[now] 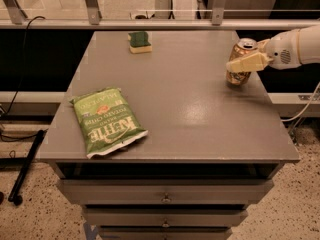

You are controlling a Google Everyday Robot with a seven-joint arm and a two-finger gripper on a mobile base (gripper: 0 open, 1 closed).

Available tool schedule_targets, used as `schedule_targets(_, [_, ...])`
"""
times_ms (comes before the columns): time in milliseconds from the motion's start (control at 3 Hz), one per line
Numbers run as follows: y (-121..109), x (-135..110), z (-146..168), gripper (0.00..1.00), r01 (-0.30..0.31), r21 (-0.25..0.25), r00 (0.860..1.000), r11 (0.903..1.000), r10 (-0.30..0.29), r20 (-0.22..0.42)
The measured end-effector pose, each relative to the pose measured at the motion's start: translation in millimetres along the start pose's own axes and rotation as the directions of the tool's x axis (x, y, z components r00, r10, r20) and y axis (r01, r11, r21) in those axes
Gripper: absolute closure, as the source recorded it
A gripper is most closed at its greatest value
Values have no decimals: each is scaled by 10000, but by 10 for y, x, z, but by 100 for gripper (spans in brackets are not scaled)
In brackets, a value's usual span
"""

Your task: Move orange can near sponge

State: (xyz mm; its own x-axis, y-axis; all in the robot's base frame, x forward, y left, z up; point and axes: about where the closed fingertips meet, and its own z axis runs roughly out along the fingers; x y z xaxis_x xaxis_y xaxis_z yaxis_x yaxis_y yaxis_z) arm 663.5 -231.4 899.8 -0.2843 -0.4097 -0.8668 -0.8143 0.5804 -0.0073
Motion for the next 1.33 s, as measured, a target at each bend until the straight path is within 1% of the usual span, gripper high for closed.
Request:
schedule_targets(333, [-63, -319, -273, 88, 478, 488, 9956, 9977, -515, 785])
schedule_targets(667, [-56, -321, -238, 100, 482, 432, 9956, 9979, -515, 778])
schedule_targets(1000, [-74, -406, -78, 100, 616, 416, 9924, 9972, -657, 1036])
schedule_targets(1333, [-240, -608, 273, 100, 818, 423, 9823, 9958, -877, 1654])
